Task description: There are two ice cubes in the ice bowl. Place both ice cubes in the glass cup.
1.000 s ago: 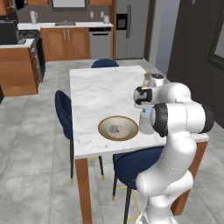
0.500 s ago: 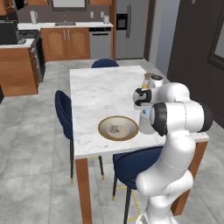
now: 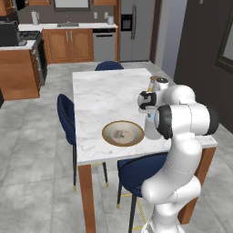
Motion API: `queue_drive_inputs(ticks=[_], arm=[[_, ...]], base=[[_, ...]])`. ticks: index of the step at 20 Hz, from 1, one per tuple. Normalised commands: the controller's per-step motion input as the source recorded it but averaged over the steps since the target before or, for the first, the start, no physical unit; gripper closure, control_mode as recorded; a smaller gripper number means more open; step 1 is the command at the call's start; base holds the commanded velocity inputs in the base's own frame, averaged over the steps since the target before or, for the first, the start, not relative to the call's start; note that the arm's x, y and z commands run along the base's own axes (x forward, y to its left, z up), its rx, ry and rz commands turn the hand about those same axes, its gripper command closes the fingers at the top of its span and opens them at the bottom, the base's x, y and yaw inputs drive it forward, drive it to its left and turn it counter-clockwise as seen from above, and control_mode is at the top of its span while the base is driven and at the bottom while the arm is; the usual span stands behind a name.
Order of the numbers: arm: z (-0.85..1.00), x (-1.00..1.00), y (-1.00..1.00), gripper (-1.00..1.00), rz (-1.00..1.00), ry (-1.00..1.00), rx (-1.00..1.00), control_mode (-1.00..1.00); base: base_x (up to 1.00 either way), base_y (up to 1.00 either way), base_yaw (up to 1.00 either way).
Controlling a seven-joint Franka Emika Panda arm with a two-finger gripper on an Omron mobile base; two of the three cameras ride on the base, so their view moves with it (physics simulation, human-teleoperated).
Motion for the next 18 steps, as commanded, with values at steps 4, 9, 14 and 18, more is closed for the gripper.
queue_drive_inputs(ticks=[4,9,14,18], arm=[[-0.03,0.02,0.00,-1.00,0.00,0.00,0.00,-1.00],[0.00,0.04,0.00,-1.00,0.00,0.00,0.00,-1.00],[0.13,-0.07,0.00,-1.00,0.00,-0.04,0.00,-1.00],[0.37,-0.34,0.00,-1.00,0.00,-0.12,0.00,-1.00]], base=[[0.00,0.00,0.00],[0.00,0.00,0.00],[0.00,0.00,0.00],[0.00,0.00,0.00]])
